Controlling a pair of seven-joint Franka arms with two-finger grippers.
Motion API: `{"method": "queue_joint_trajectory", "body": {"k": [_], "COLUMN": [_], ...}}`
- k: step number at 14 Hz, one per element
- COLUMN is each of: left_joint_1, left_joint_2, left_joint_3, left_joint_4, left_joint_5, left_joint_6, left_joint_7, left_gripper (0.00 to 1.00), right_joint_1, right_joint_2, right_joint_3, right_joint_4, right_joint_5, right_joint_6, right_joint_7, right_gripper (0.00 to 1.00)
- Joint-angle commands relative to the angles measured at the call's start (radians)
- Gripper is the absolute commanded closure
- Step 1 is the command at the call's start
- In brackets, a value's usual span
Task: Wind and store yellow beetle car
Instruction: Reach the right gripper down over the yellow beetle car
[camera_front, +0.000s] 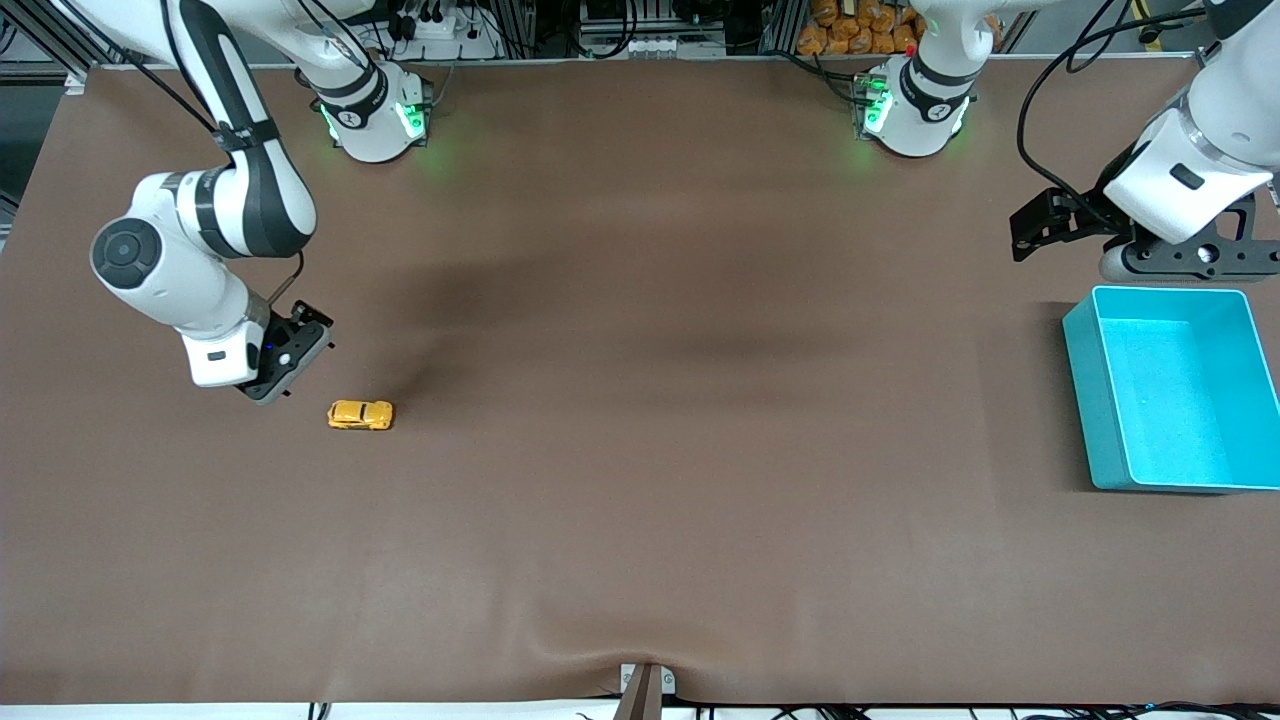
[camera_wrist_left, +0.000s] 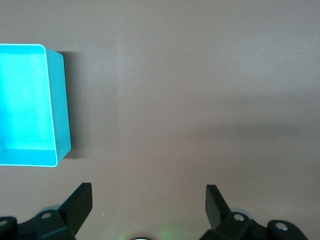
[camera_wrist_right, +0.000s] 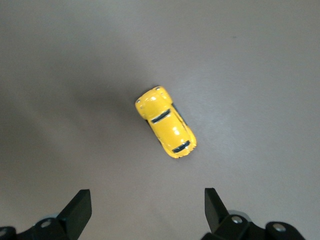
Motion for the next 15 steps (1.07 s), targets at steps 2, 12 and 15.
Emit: {"method": "queue_joint_trajectory", "body": {"k": [2, 12, 15], "left_joint_1": [0.004, 0.004, 0.004], "left_joint_2": [-0.006, -0.006, -0.006], "left_joint_3": [-0.007, -0.007, -0.007], "left_joint_4": [0.002, 0.002, 0.002], "left_joint_5": [0.025, 0.025, 0.025], "left_joint_6": [0.004, 0.004, 0.004], "left_joint_7": [-0.007, -0.007, -0.007], "left_gripper": [0.0, 0.0, 0.0], "right_joint_1": [0.039, 0.053, 0.056], "right_joint_2": [0.068, 0.256, 0.285], "right_joint_3": [-0.004, -0.002, -0.002], "right_joint_4": [0.041, 0.107, 0.133], "right_joint_5": [-0.065, -0.107, -0.104], "right_joint_6": [0.015, 0.176, 0.178], "right_joint_7": [-0.044, -0.159, -0.195], "right_gripper": [0.08, 0.17, 0.21]}}
